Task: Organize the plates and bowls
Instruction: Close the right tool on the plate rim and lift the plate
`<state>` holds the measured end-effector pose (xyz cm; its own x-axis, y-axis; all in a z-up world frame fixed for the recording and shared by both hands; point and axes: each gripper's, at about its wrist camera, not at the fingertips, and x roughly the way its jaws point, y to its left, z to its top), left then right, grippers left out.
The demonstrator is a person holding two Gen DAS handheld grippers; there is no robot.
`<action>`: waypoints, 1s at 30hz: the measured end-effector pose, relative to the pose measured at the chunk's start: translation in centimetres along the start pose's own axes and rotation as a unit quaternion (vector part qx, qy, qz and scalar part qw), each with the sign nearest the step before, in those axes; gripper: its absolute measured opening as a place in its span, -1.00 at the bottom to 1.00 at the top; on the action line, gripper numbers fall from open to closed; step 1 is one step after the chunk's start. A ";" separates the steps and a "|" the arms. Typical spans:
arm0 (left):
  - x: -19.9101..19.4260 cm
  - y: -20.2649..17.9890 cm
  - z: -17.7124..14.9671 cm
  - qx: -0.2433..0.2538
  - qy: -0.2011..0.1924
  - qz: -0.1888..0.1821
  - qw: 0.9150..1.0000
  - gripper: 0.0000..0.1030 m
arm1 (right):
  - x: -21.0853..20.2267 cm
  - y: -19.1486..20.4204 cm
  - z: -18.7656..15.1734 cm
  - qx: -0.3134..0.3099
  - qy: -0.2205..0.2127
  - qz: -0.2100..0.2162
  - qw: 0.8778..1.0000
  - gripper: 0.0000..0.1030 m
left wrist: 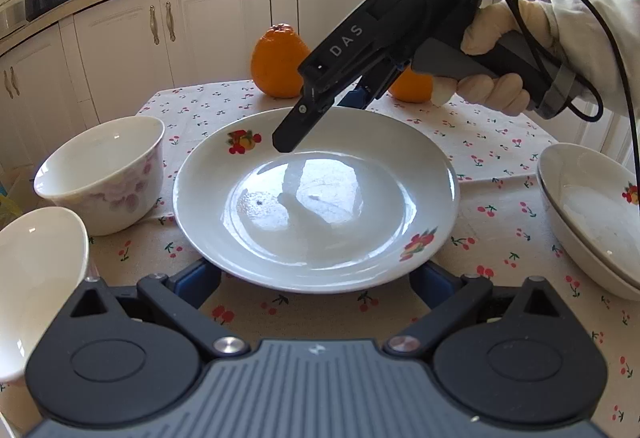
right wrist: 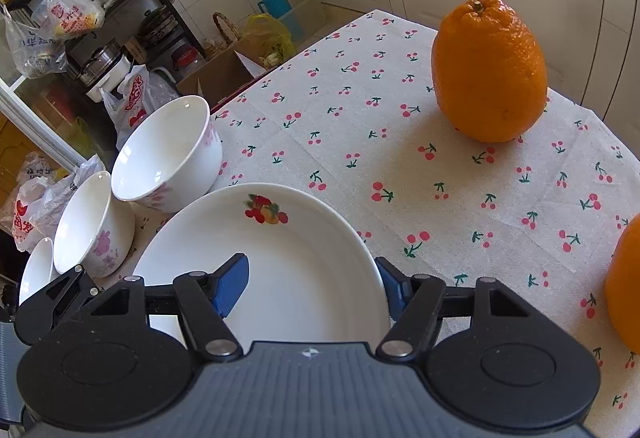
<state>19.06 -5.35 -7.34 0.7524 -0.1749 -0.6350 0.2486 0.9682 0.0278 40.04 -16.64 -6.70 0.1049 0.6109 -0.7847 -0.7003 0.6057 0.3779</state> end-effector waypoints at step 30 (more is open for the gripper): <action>-4.8 -0.8 -0.1 0.046 -0.003 -0.036 0.998 0.93 | -4.9 3.2 -4.5 0.035 -0.042 -0.008 0.998 0.44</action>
<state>15.19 -5.28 -4.44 0.7348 -0.2449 -0.6326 0.3564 0.9328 0.0528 34.11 -19.95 -3.87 0.1761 0.6396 -0.7483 -0.6470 0.6481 0.4017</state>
